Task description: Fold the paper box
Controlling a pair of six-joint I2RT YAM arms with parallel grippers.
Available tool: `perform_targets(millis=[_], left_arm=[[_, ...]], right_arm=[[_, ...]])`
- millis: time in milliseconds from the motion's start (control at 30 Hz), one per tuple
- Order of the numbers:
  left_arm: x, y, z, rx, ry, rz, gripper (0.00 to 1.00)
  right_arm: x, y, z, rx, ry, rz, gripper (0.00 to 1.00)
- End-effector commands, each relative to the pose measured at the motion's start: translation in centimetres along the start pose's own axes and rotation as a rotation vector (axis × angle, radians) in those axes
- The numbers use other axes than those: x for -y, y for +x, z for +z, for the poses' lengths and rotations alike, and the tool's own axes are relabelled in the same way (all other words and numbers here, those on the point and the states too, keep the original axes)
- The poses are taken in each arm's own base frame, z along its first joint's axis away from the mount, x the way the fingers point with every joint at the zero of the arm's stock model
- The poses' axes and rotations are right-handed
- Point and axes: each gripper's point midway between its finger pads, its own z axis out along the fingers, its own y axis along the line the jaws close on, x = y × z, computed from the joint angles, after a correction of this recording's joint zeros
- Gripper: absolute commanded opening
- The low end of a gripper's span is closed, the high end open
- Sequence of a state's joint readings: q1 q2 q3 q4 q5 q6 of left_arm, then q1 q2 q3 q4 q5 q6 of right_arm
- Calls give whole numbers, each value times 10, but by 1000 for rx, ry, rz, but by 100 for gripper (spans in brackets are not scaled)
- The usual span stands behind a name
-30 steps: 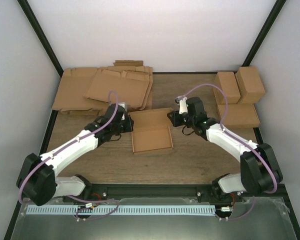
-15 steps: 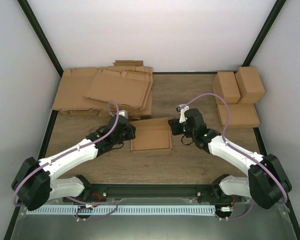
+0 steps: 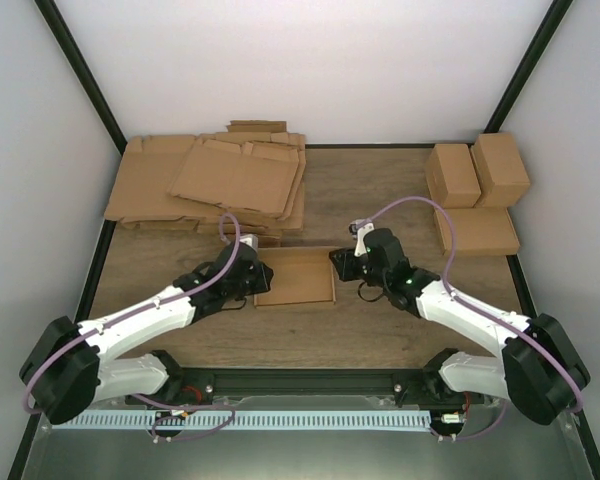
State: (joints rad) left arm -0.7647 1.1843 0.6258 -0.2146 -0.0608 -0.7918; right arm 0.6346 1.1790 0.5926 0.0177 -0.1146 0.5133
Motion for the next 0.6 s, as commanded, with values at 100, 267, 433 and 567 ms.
perform_targets(millis=[100, 267, 433, 567], left_arm=[[3, -17, -18, 59, -16, 32, 31], [-13, -30, -36, 110, -46, 35, 55], [-38, -41, -51, 154, -55, 28, 68], [-38, -56, -53, 149, 8, 70, 71]], right_arm=[[3, -13, -1, 6, 89, -40, 27], [1, -30, 0, 16, 121, -107, 42], [-1, -35, 4, 23, 116, -117, 42], [-1, -40, 6, 37, 121, -122, 43]])
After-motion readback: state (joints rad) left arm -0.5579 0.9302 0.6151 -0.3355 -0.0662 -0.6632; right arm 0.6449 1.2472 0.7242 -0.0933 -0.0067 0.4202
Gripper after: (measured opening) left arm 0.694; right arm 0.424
